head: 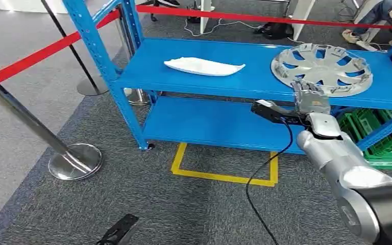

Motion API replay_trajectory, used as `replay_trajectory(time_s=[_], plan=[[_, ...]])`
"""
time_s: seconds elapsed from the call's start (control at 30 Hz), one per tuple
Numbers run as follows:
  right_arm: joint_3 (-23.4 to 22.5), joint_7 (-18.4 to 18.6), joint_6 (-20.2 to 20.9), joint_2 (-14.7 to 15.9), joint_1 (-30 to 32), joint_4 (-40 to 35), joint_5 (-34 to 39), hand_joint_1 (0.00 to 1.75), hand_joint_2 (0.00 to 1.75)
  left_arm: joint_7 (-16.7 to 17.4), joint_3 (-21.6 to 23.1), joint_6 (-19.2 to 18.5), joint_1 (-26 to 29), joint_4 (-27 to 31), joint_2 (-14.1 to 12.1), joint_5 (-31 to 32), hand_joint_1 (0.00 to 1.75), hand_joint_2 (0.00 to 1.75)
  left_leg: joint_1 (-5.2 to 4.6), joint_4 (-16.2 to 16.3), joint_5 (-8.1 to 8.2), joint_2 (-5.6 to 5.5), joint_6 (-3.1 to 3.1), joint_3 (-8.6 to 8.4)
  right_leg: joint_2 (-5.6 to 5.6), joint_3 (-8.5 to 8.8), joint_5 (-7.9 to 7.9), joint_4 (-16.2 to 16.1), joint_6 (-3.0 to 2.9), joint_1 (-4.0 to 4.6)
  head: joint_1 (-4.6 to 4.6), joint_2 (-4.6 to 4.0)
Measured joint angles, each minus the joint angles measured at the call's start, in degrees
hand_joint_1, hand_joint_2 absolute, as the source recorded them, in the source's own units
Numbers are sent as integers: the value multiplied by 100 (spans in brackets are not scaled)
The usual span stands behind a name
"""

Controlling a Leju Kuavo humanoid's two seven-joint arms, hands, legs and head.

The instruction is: Take the parts from the cabinet and place them on the table.

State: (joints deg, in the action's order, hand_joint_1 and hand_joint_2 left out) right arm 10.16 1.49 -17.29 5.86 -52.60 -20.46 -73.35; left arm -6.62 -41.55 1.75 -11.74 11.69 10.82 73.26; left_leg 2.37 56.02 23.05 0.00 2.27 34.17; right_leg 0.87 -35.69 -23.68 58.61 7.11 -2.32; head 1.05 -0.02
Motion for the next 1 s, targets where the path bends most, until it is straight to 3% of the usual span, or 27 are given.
replay_trajectory(time_s=[0.03,0.07,0.13,0.2,0.23,0.27,0.33,0.37,0.4,0.43,0.5,0.53,0.57,0.6,0.63,0.67,0.87,1.0], plan=[[2,-2,7,-2,-9,2,0,0,0,0,0,0,-11,7,-26,0,0,0,-20,74,36,1,55,36,-125,22,-18,5,-112,22,24,0],[2,-2,11,-2,10,0,0,0,0,-2,2,0,-6,7,-15,2,0,0,-29,88,21,-7,61,48,-140,-3,-32,64,-256,26,9,0],[2,-2,13,-2,44,-2,0,0,0,0,2,-2,15,7,-15,4,0,0,-22,49,-13,-5,84,45,-164,-71,-44,137,-359,47,-33,0],[-2,-2,11,-2,45,-9,0,0,0,0,2,0,10,7,-24,4,0,0,-6,138,120,0,115,75,-198,-68,-49,142,-470,41,-44,0],[-2,-2,11,-2,35,-11,0,0,0,0,2,0,2,7,-24,7,0,0,-27,425,288,-1,109,215,-215,-65,-47,134,-487,42,-50,0],[-2,-2,13,-4,36,-11,0,0,0,0,2,0,-3,7,-22,4,0,0,-50,912,510,-2,106,460,-230,-66,-47,133,-511,51,-68,0],[-2,-4,15,-7,74,-11,-2,0,0,-2,2,-2,8,7,-22,7,0,0,-86,1842,818,-3,66,965,-252,-67,-62,133,-543,92,-74,0],[-2,-4,17,-7,87,-11,0,0,0,-2,2,-2,15,7,-20,7,0,0,-109,1965,782,-3,27,1074,-270,-65,-65,133,-554,115,-72,0],[0,-4,17,-9,89,-11,-2,0,0,0,2,-2,15,7,-20,7,0,0,-138,1847,628,-4,-27,1051,-294,-63,-69,133,-560,134,-72,0],[0,-9,15,-18,86,-13,-15,0,0,-2,2,-2,14,7,-24,9,0,0,-173,1530,388,-8,-98,917,-299,-53,-73,133,-566,159,-74,0],[2,-46,-7,-22,82,-26,-88,0,0,-9,2,-2,11,7,-28,9,0,0,-274,545,-106,-45,-282,433,-323,-13,-86,127,-576,182,-70,0],[4,-57,-18,-31,79,-28,-105,0,0,-11,2,-2,8,7,-37,7,0,0,-315,313,-72,-73,-362,290,-338,-24,-105,141,-557,229,-63,0],[4,-63,-26,-31,78,-31,-116,0,0,-11,2,-2,1,7,-24,9,0,0,-275,154,-27,-67,-228,243,-348,-57,-118,164,-567,231,-66,0],[4,-70,-28,-31,84,-35,-120,0,0,-11,2,-2,8,7,-11,7,0,0,-256,156,-50,-86,52,256,-346,-63,-107,155,-639,236,-39,0],[4,-70,-31,-31,90,-37,-120,0,0,-11,2,-2,18,7,-13,7,0,0,-280,156,-56,-90,-88,258,-343,-59,-104,139,-623,221,-53,0],[6,-70,-31,-31,93,-37,-120,0,0,-11,2,-2,20,7,-22,7,0,0,-285,156,-47,-90,-134,260,-340,-51,-97,123,-605,220,-46,0],[11,-79,-31,-39,87,-39,-125,0,0,-11,2,-2,26,7,-13,7,0,0,-284,156,-56,-114,-188,262,-310,7,-58,26,-530,219,-44,0],[11,-79,-28,-39,87,-39,-135,0,0,-11,2,-20,27,7,-13,7,0,0,-286,157,-63,-114,-205,265,-311,12,-44,11,-509,216,-44,0]])
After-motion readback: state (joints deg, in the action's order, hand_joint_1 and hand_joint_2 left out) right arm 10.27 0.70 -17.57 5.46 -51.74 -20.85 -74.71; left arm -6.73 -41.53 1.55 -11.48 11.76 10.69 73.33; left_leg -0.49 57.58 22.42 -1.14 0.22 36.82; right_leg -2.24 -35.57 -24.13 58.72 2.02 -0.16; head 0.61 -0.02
